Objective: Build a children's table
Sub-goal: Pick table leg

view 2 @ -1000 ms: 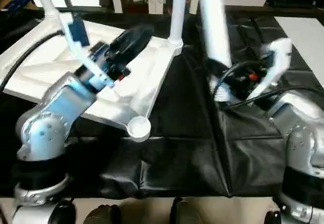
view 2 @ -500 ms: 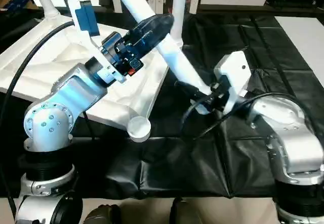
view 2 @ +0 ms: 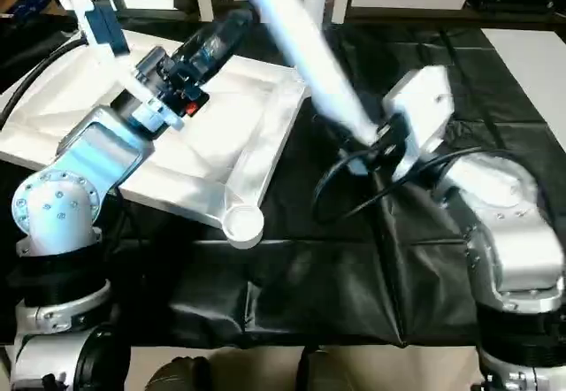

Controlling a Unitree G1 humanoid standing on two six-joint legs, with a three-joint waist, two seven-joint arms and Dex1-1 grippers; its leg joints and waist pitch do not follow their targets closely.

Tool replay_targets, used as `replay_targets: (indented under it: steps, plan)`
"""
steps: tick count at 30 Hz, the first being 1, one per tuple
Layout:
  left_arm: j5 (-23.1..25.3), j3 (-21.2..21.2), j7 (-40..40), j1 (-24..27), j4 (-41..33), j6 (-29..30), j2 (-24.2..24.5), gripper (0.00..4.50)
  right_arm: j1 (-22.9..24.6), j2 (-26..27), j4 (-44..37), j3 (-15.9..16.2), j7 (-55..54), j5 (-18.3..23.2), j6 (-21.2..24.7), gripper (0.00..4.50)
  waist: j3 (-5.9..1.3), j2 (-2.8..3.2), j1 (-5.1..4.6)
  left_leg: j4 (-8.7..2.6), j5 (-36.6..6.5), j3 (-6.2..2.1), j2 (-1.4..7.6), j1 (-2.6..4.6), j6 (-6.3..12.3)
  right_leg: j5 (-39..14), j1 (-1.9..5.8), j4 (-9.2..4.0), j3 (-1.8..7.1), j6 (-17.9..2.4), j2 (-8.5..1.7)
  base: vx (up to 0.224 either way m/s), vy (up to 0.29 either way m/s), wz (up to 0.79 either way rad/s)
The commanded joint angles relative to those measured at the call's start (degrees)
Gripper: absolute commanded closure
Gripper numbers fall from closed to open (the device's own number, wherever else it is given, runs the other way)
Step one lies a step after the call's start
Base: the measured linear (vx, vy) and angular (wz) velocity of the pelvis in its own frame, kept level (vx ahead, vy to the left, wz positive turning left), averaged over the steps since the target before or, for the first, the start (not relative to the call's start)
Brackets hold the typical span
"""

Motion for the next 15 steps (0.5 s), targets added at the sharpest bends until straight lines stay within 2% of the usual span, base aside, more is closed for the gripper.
replay_targets:
  steps: [1, 6, 7, 9, 10, 13, 15]
  plan:
    - [-3.23, 0.19, -0.45, -0.78, -0.71, 0.7, -0.72, 0.0, 0.3, -1.02, -2.0, 0.57, 1.05, 0.6, -1.05, 2.63, -5.25, -0.67, 0.09, -3.05, -5.46, 0.63, -0.58, 0.45, 7.08, -11.13, 4.81, -3.17, 0.71, -12.47, -0.76, 0.0, 0.0, 0.0]
    - [-3.29, -0.22, -0.46, -0.73, -0.85, 1.01, -0.76, 0.0, 0.55, -1.22, -2.41, 0.95, 1.6, 0.28, -1.24, 2.63, -5.22, -0.81, -0.04, -3.08, -6.11, 0.6, -0.63, 0.39, 6.83, -12.14, 4.9, -3.31, 0.68, -11.74, -0.72, 0.0, 0.0, 0.0]
    - [-1.79, -0.85, -0.13, -0.69, -0.36, 0.37, -0.36, 0.0, 0.94, -1.84, -3.0, 1.7, 2.29, 0.04, -1.54, 2.63, -5.24, -0.65, -0.07, -3.07, -6.02, 0.6, -0.61, 0.46, 6.84, -12.27, 4.81, -3.37, 0.67, -11.6, -0.69, 0.0, 0.0, 0.0]
    - [-0.37, -1.07, 0.76, -0.76, 0.43, -0.35, 0.04, 0.0, 1.3, -2.43, -3.44, 2.44, 2.74, -0.1, -1.83, 2.63, -5.3, -0.73, -0.09, -3.07, -5.81, 0.55, -0.56, 0.43, 6.99, -11.82, 4.91, -3.33, 0.66, -11.43, -0.67, 0.0, 0.0, 0.0]
    - [-0.13, -1.0, 1.24, -0.8, 0.75, -0.46, 0.13, 0.29, 1.4, -2.6, -3.52, 2.66, 2.81, -0.18, -1.98, 2.63, -5.31, -0.68, -0.07, -3.07, -5.63, 0.51, -0.53, 0.44, 7.01, -11.53, 4.91, -3.28, 0.65, -11.44, -0.68, 0.0, 0.0, 0.0]
    - [0.21, -0.2, 2.92, -1.06, 2.09, -0.72, 0.37, 0.36, 1.71, -3.44, -3.72, 3.86, 3.82, -0.93, -2.82, 2.63, -5.33, -0.86, -0.08, -2.98, -5.53, 0.57, -0.65, 0.41, 7.19, -11.17, 4.94, -3.25, 0.7, -11.35, -0.67, 0.0, 0.0, 0.0]
    - [-0.03, 0.01, 3.09, -1.08, 2.21, -0.87, 0.48, 0.68, 1.77, -3.56, -3.73, 4.08, 4.07, -0.99, -2.91, 2.63, -5.33, -0.86, -0.07, -3.0, -5.45, 0.55, -0.62, 0.38, 7.26, -11.29, 4.93, -3.23, 0.7, -11.44, -0.72, 0.0, 0.0, 0.0]
